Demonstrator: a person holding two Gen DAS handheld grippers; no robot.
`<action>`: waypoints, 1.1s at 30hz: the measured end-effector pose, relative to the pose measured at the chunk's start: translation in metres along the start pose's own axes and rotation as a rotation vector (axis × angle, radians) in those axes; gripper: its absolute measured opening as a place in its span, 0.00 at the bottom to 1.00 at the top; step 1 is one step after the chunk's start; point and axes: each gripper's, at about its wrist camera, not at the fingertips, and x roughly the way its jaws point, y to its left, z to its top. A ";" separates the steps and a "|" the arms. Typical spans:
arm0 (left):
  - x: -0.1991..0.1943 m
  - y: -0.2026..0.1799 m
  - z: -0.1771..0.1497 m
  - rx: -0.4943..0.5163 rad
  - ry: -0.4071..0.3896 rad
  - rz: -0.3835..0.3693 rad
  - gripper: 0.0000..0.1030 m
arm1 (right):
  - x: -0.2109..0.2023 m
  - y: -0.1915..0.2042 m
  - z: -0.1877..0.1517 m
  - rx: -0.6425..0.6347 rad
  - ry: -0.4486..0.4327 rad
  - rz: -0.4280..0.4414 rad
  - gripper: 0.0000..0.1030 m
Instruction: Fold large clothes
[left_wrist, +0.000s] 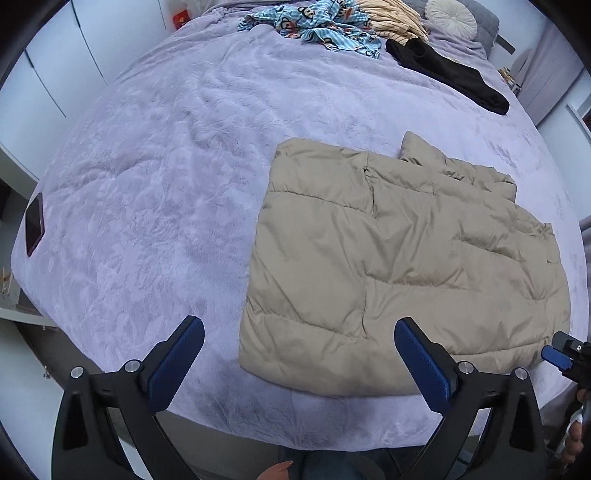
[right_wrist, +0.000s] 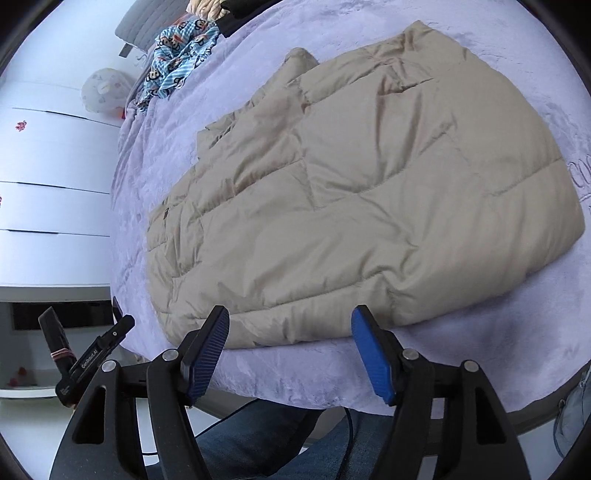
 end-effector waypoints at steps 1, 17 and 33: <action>0.003 0.003 0.005 0.011 0.005 -0.006 1.00 | 0.005 0.008 0.001 -0.005 0.001 -0.004 0.78; 0.114 0.004 0.109 0.104 0.060 -0.009 0.95 | 0.076 0.078 0.104 -0.062 -0.127 -0.243 0.23; 0.109 0.011 0.103 0.044 0.106 -0.018 0.95 | 0.094 0.062 0.143 -0.063 -0.014 -0.246 0.24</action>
